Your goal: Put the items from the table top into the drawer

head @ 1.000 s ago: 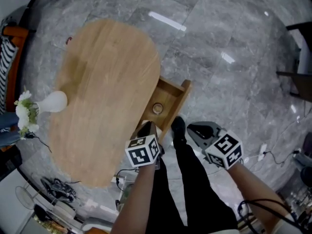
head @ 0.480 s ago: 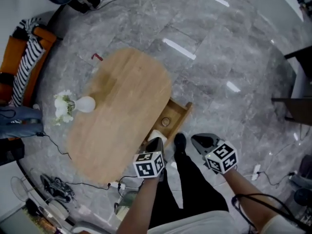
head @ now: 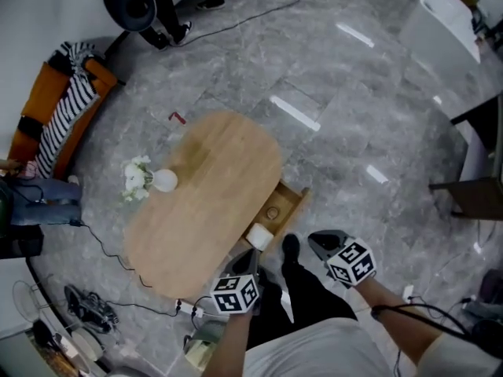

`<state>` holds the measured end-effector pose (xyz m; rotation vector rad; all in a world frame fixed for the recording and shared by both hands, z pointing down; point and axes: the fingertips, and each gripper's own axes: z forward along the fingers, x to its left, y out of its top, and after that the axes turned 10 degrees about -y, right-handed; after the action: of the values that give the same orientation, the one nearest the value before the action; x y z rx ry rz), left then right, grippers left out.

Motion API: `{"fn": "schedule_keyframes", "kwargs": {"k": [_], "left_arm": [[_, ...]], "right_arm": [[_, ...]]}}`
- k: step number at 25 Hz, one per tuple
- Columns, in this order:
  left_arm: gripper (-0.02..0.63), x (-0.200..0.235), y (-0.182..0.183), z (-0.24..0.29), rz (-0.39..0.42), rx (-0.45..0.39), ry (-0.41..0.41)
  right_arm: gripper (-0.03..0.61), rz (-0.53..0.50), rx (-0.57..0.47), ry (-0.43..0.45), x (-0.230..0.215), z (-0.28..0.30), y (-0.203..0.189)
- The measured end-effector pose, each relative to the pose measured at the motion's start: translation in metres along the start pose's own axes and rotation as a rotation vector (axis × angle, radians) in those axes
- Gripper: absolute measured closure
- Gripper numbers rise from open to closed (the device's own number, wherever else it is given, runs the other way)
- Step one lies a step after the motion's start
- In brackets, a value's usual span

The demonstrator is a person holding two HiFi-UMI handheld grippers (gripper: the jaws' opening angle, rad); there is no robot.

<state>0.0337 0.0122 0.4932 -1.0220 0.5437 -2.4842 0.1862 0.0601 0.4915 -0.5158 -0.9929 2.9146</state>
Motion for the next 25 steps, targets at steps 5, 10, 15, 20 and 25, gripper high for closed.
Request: {"fn": "schedule_keyframes", "kwargs": {"k": [5,10,15,20,25], "left_arm": [[0.612,-0.001,0.001,-0.048,0.041,-0.047,-0.012],[0.612,-0.003,0.006,-0.087,0.092,-0.067,-0.042],[0.612,-0.011,0.005,-0.127,0.144,-0.086,-0.076],[0.612,-0.017,0.001,-0.162,0.185,-0.109,-0.106],[0.612,-0.022,-0.005,-0.194,0.22,-0.141,-0.12]], "right_arm": [[0.537,-0.029,-0.026,-0.02,0.034,-0.02,0.008],[0.537,-0.028,-0.065,-0.046,0.074,-0.04,0.014],[0.537,-0.036,-0.096,-0.068,0.11,-0.061,0.014],[0.537,-0.051,-0.139,-0.099,0.134,-0.082,0.017],[0.537,-0.033,-0.198,-0.135,0.153,-0.11,0.02]]}}
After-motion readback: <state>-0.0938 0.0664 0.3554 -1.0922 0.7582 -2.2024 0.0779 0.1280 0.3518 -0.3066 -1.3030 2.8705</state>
